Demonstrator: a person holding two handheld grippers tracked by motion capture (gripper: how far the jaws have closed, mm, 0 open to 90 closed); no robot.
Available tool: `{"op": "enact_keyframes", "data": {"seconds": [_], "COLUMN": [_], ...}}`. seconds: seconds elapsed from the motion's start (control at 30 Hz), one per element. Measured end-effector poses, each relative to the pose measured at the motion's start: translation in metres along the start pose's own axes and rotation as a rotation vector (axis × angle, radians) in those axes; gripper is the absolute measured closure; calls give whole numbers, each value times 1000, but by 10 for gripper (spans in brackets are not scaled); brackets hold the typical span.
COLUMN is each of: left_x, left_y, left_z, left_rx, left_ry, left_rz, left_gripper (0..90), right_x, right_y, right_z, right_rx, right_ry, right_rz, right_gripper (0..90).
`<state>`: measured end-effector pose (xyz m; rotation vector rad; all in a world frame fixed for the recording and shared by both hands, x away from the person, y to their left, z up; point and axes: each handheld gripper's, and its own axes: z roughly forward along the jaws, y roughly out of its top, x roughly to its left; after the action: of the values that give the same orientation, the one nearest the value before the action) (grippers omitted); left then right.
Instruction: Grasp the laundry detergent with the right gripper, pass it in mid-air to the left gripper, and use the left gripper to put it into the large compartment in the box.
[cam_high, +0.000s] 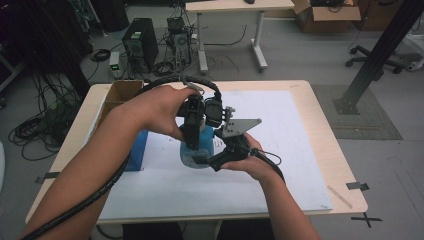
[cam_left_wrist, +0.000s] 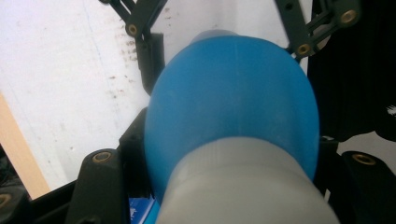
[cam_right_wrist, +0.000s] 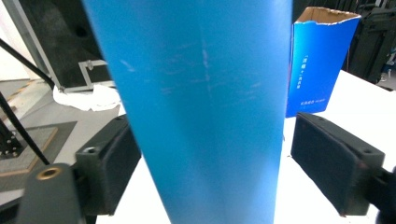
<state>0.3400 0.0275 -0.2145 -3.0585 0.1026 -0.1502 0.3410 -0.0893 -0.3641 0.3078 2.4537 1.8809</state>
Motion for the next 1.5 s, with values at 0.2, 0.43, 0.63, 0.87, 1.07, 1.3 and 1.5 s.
{"op": "enact_keyframes", "data": {"seconds": [0.2,0.43,0.63,0.87,1.07,1.3,1.5], "left_x": [2,6,9,22,31,40,46], "left_y": [-2,-5,-7,-14,-19,-29,-38], "left_z": [-1,0,-6,-13,-23,-29,-31], "left_rx": [-7,14,18,10,8,19,33], "left_ry": [4,8,-10,-36,-31,-75,-115], "left_rz": [-16,-41,-109,-254,-409,-557,-647], "left_gripper": [382,381,381,381,381,381,380], "right_x": [1,-1,6,5,-4,-14,-21], "right_y": [-2,-2,-8,-14,-7,6,16], "right_z": [0,-6,-22,-49,-80,-99,-111], "right_rx": [-27,-67,-75,-68,-59,64,130], "right_ry": [-31,-32,-49,-99,-148,-144,-169], "right_rz": [13,34,21,21,7,-57,-61], "right_gripper": [2,1,1,1,1,1,1]}}
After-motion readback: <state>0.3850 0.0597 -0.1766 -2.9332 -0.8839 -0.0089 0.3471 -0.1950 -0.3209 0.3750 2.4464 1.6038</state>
